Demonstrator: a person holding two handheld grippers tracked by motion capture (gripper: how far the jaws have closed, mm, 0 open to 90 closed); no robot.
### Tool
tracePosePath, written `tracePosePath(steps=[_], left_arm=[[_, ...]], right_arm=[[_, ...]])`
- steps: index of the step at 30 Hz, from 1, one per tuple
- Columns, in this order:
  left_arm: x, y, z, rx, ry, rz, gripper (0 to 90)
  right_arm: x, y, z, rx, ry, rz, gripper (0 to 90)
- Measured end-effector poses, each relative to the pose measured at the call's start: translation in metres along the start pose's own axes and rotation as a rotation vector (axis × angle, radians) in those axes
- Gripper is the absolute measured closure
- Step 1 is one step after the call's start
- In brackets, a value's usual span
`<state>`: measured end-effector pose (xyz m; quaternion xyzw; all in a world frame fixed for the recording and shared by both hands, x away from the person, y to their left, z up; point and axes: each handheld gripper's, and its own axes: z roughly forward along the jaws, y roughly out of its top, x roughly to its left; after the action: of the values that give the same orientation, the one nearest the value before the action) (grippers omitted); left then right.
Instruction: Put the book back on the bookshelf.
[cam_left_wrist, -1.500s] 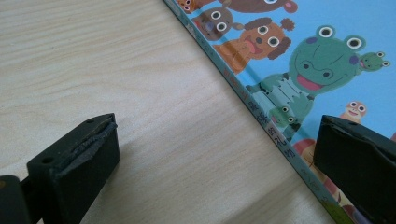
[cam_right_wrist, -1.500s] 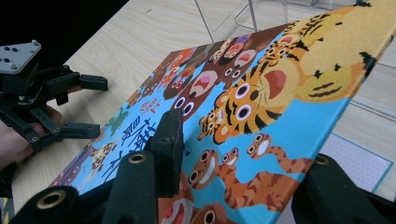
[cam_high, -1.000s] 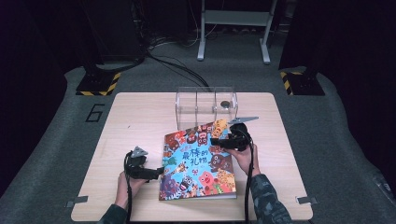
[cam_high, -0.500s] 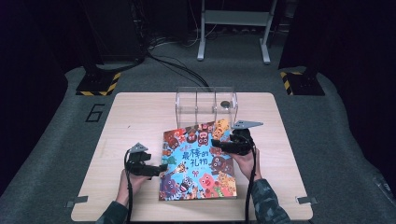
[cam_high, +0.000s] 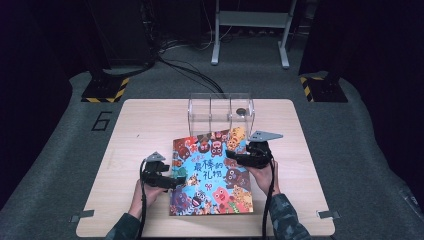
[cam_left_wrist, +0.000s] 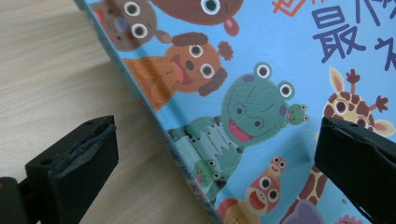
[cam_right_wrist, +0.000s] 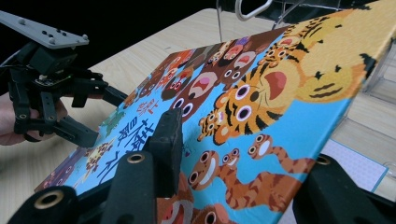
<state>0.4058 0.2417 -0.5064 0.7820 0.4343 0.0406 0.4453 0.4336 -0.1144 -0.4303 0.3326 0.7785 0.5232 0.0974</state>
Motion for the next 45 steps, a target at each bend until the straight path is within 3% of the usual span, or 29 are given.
tracePosePath(steps=[8, 10, 13, 14, 22, 24, 28, 29, 31, 36, 42, 44, 45], left_arm=[[-0.004, 0.004, 0.001, 0.004, -0.052, 0.011, 0.1], [-0.007, 0.005, 0.001, 0.015, -0.046, 0.008, 0.1], [-0.004, 0.005, -0.001, 0.014, -0.049, 0.029, 2.3], [-0.005, 0.004, -0.001, 0.01, -0.055, 0.013, 3.7], [-0.008, 0.004, -0.004, -0.008, -0.024, 0.066, 5.3], [-0.009, 0.004, -0.005, -0.014, -0.034, 0.049, 6.0], [-0.007, 0.004, -0.007, -0.026, -0.033, 0.062, 7.0], [-0.007, 0.003, -0.008, -0.036, -0.041, 0.042, 8.1], [-0.007, 0.003, -0.009, -0.038, -0.034, 0.047, 8.6], [-0.008, 0.003, -0.013, -0.052, -0.018, 0.063, 10.9], [-0.01, 0.004, -0.017, -0.065, 0.011, 0.086, 16.3], [-0.01, 0.005, -0.019, -0.061, 0.025, 0.111, 17.7], [-0.011, 0.005, -0.019, -0.062, 0.032, 0.096, 19.3]], right_arm=[[0.005, 0.001, 0.0, -0.019, 0.005, -0.029, 55.9], [0.005, 0.001, 0.0, -0.022, 0.011, -0.029, 55.8], [0.002, -0.001, 0.002, -0.017, 0.017, 0.008, 55.6], [0.001, -0.003, 0.003, -0.024, 0.009, 0.015, 55.1], [-0.003, -0.007, 0.004, 0.009, 0.002, 0.106, 54.5], [-0.005, -0.007, 0.004, 0.02, 0.003, 0.133, 54.2], [-0.007, -0.007, 0.005, 0.047, -0.001, 0.163, 53.2], [-0.007, -0.006, 0.006, 0.064, -0.01, 0.178, 52.8], [-0.006, -0.006, 0.006, 0.077, -0.016, 0.191, 52.1], [-0.006, -0.004, 0.006, 0.066, -0.016, 0.169, 51.5], [-0.006, -0.005, 0.007, 0.089, -0.043, 0.185, 48.3], [-0.006, -0.005, 0.007, 0.089, -0.042, 0.195, 48.2], [-0.006, -0.005, 0.006, 0.089, -0.043, 0.193, 48.2]])
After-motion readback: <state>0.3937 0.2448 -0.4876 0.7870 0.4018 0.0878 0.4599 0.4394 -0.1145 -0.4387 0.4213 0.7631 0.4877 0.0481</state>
